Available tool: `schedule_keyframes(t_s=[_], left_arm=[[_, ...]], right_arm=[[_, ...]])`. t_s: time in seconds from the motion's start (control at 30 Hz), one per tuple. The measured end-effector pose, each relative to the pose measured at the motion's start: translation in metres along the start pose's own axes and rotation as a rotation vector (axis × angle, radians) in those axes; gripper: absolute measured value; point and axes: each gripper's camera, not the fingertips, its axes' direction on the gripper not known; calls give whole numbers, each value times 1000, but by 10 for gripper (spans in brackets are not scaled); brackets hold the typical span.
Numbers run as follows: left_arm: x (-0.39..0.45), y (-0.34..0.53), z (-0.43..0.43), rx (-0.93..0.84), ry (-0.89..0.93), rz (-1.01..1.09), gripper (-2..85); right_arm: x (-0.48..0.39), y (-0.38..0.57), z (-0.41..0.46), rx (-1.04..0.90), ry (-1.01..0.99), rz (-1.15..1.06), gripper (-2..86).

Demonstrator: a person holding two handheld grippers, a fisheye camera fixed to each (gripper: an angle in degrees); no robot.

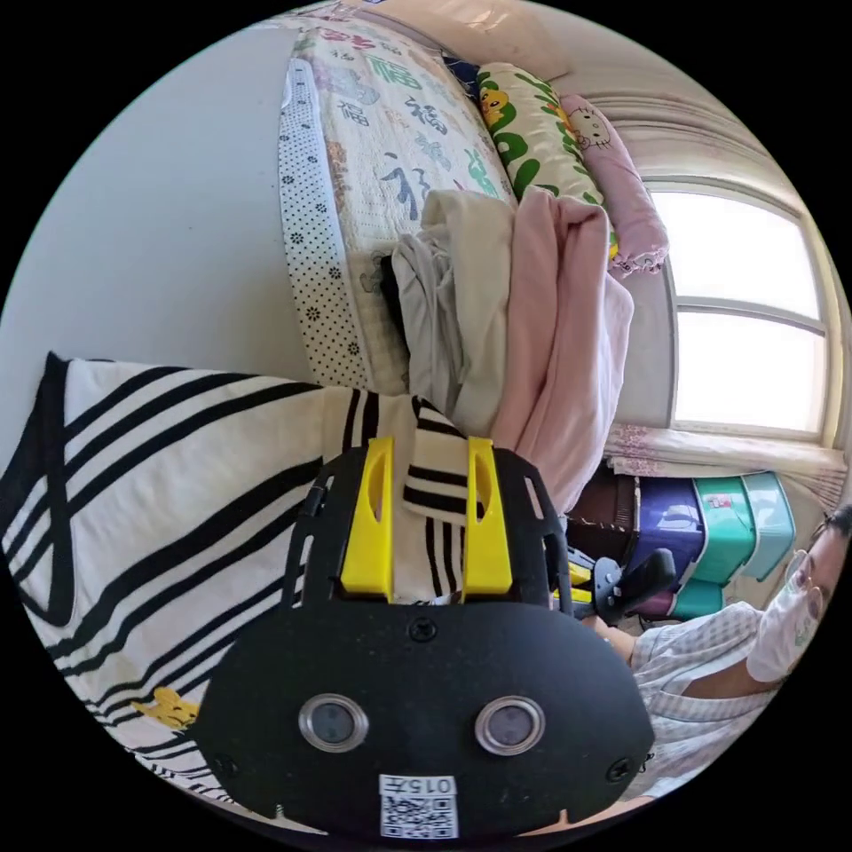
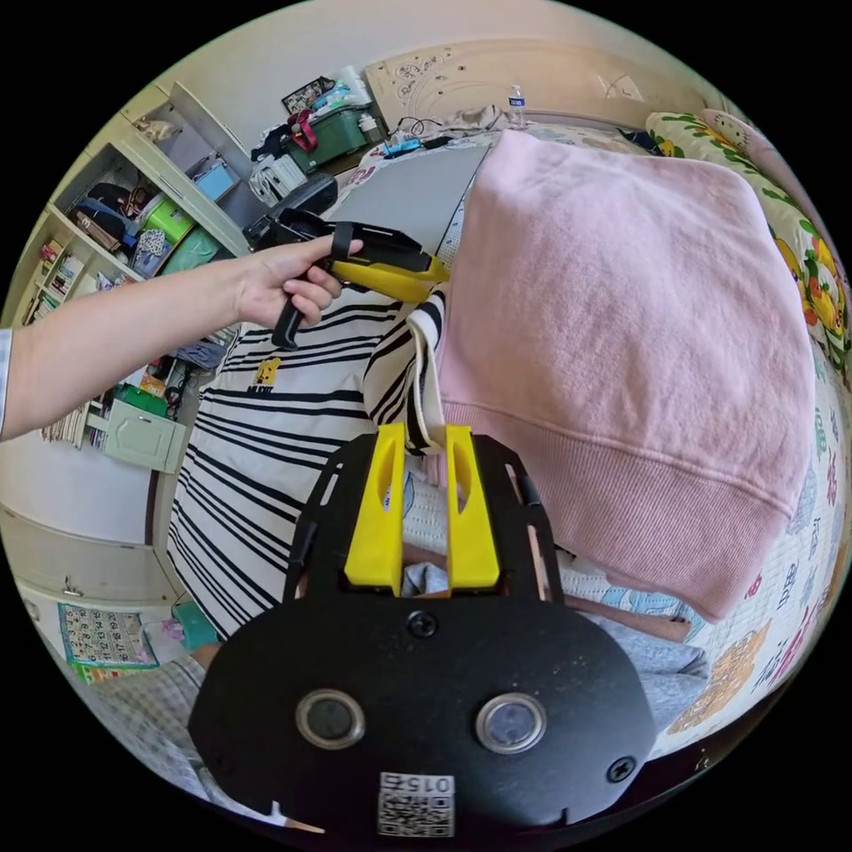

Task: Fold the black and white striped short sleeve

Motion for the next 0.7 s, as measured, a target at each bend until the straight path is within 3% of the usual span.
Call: schedule_keyframes(t_s=[0.13,0.33,0.5,0.7], left_arm=[[-11,-3,-6,8,54,41,23],[-8,39,-71,66,60,120,-1],[-38,133,-138,25,-149,37,-1],[-132,205,-126,-27,-368,-211,33]], right_arm=[[2,14,5,7,-2,-6,56],[-23,32,-16,84,-92,-52,24],[-95,43,15,10,-241,-207,8],[-126,60,96,-224,-271,-246,43]])
